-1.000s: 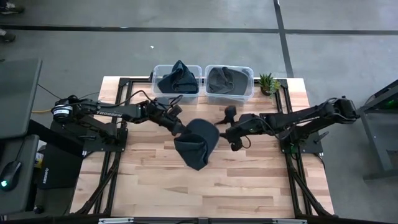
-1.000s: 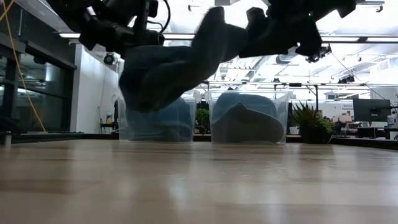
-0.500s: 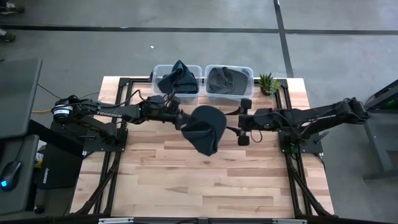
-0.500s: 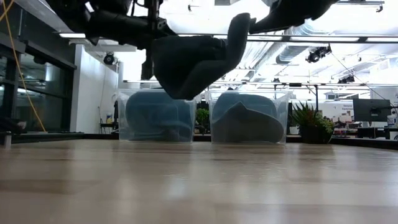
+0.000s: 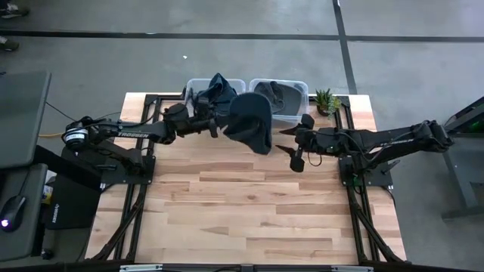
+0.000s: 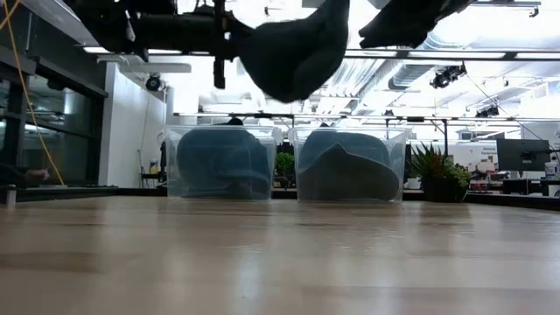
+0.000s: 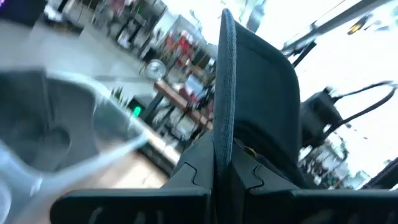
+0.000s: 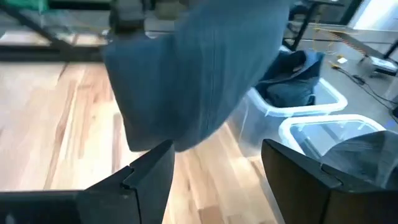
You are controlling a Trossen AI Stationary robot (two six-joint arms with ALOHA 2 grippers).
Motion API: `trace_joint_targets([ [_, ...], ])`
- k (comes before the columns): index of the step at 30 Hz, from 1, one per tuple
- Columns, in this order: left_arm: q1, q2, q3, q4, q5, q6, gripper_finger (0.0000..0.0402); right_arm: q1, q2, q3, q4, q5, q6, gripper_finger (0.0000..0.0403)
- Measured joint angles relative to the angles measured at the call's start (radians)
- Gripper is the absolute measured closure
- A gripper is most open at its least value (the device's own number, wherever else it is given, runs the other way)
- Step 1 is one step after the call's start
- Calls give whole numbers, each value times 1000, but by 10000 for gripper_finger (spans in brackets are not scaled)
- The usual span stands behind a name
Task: Pick and place caps into container
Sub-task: Put the dark blue cap into the left transparent container
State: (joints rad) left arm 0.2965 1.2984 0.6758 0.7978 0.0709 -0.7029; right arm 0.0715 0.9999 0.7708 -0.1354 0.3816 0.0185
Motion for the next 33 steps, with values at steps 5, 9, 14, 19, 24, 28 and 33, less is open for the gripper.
trace_joint_targets([
  [5, 32, 0, 0, 60, 1, 25, 400, -1, 25, 0, 81, 6, 3, 167],
  [9, 58, 0, 0, 128, -2, 50, 400, -1, 50, 0, 138, 30, 2, 167],
  [14, 85, 0, 0, 164, -3, 103, 400, -12, 88, 0, 224, 84, 0, 167],
  [19, 113, 0, 0, 211, 6, 135, 400, -42, 145, 0, 372, 88, -24, 166],
  [24, 131, 0, 0, 205, 17, 179, 400, -68, 194, 0, 441, 79, -44, 165],
  [28, 151, 0, 0, 217, 45, 183, 400, -87, 218, 0, 508, 74, -53, 150],
  [33, 164, 0, 0, 258, 75, 202, 400, -126, 256, 0, 572, 44, -55, 116],
])
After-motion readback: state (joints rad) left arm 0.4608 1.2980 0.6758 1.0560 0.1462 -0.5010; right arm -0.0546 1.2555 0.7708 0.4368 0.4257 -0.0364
